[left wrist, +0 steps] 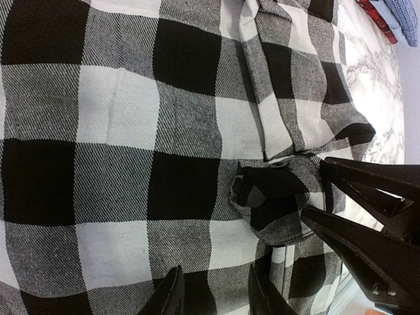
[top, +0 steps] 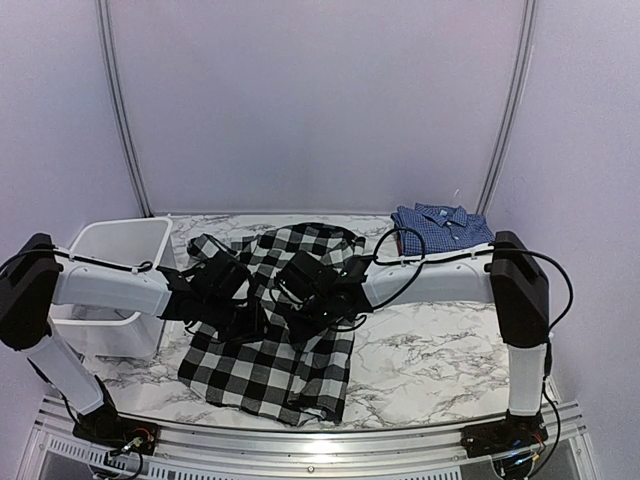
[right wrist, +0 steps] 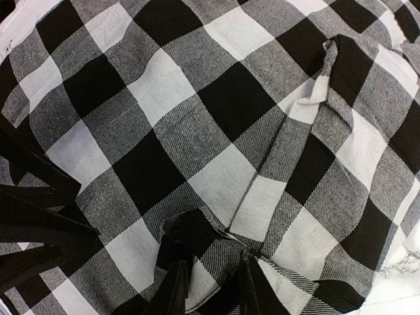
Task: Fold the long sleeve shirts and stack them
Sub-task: Smooth out the 1/3-folded shirt at the center of the board.
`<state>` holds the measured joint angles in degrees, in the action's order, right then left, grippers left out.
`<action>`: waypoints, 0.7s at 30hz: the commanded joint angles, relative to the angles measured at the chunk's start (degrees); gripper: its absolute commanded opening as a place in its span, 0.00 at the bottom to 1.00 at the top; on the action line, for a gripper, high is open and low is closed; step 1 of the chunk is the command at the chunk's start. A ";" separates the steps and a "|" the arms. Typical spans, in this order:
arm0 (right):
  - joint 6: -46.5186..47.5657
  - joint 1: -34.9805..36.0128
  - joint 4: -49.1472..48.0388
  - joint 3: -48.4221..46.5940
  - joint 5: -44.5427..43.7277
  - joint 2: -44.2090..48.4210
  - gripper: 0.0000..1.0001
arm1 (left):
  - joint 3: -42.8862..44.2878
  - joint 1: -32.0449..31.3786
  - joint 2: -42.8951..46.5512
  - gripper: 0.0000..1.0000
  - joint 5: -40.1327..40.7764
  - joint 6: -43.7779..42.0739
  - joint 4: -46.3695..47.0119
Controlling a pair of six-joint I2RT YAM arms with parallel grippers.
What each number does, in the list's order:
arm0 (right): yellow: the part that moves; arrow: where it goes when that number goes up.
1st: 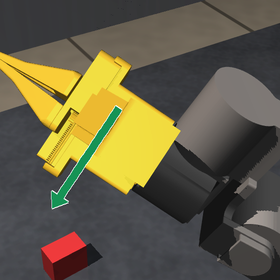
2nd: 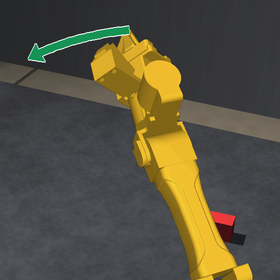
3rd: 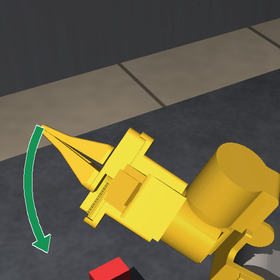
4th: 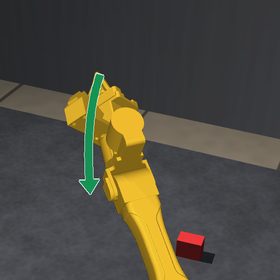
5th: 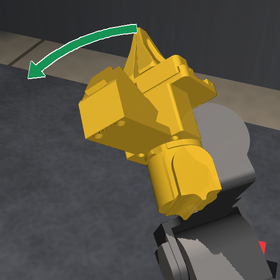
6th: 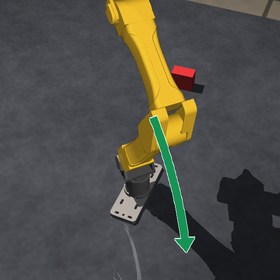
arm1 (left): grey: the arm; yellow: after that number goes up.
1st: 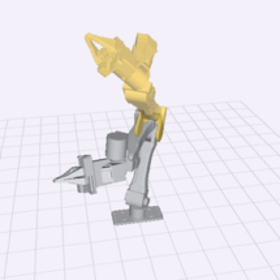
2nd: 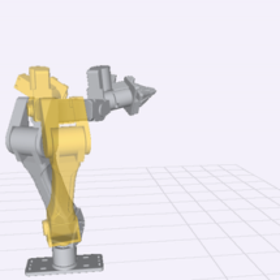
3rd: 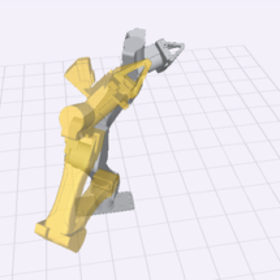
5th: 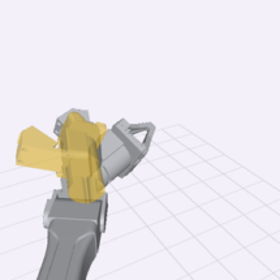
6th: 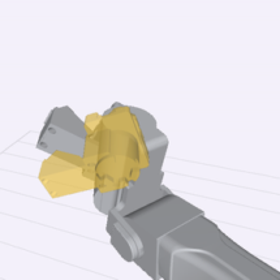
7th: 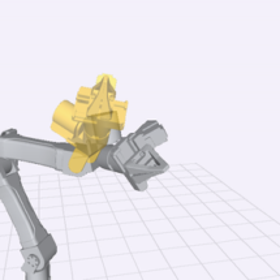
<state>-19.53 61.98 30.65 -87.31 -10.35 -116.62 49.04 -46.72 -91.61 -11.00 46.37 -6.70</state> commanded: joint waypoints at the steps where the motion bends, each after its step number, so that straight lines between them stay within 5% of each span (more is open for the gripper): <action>1: -1.85 0.16 -0.15 -0.92 0.58 -0.61 0.20 | 0.05 0.16 -1.81 0.35 -2.00 0.51 2.13; 3: -2.16 0.16 -0.47 -0.47 0.95 -0.46 0.16 | 0.32 0.12 -2.34 0.35 -2.39 0.36 2.53; 7: -1.21 0.24 0.46 -1.13 0.93 -0.45 0.29 | 0.62 -0.12 -3.36 0.35 -2.83 0.41 2.98; 12: -0.45 0.27 1.86 -2.09 -0.60 -0.99 0.32 | 0.62 -0.07 -3.63 0.35 -3.01 0.52 3.34; 21: -1.37 0.33 3.28 -1.73 -2.15 -1.98 0.19 | 1.49 -0.16 -4.75 0.35 -3.93 0.81 4.18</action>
<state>-20.23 62.00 32.47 -87.61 -11.20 -118.06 49.06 -46.72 -95.04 -13.76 47.18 -3.99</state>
